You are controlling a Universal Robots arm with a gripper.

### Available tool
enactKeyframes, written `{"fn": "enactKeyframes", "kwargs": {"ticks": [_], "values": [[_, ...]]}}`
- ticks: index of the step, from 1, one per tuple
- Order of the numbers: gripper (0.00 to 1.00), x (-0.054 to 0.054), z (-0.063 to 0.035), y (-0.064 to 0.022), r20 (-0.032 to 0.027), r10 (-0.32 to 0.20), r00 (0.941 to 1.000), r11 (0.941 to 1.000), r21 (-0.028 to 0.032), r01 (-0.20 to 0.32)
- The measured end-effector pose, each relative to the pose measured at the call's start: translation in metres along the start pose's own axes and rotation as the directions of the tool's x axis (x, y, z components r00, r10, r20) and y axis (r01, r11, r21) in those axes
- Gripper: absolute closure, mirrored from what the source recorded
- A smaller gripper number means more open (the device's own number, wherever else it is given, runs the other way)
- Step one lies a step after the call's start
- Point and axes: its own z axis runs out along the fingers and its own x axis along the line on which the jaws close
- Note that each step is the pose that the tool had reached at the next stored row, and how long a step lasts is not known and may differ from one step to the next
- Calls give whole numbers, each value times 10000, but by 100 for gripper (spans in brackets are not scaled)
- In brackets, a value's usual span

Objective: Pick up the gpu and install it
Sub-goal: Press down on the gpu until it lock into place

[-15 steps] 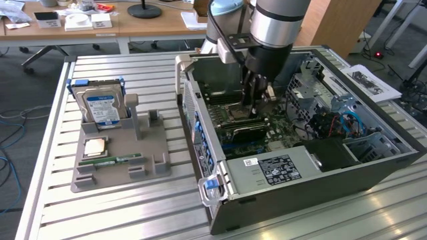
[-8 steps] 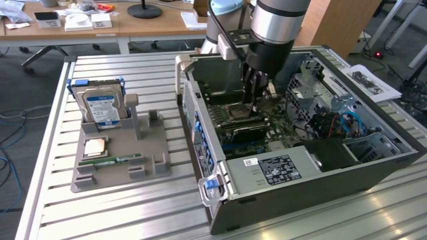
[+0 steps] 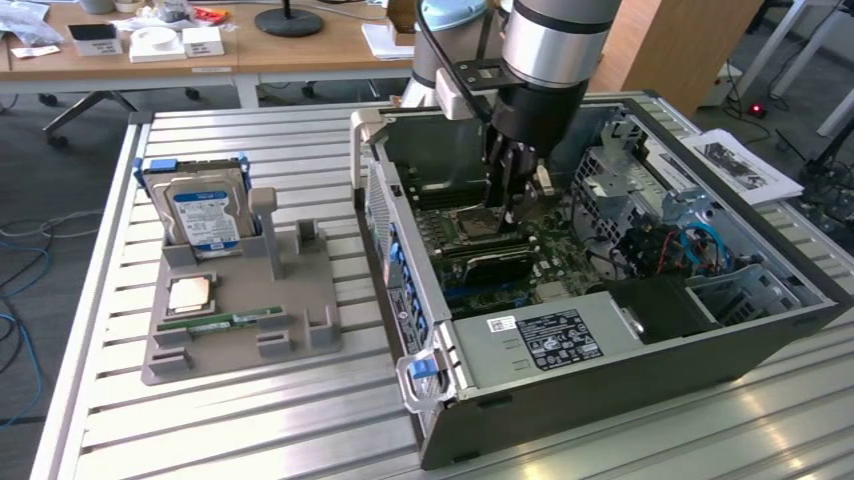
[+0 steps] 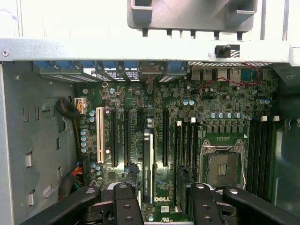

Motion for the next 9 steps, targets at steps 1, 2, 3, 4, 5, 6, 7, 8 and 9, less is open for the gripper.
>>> {"fn": "enactKeyframes", "kwargs": {"ticks": [1,2,3,4,5,6,7,8,9], "values": [[54,0,0,0,0,-1,10000,10000,-1,1],[55,0,0,0,0,-1,10000,10000,0,1],[62,0,0,0,0,-1,10000,10000,0,1],[62,0,0,0,0,-1,10000,10000,0,1],[67,0,0,0,0,-1,10000,10000,0,1],[73,0,0,0,0,0,10000,10000,0,0],[73,0,0,0,1,0,10000,10000,-1,0],[79,0,0,0,0,-1,10000,10000,0,1],[85,0,0,0,0,-1,10000,10000,0,1]]}}
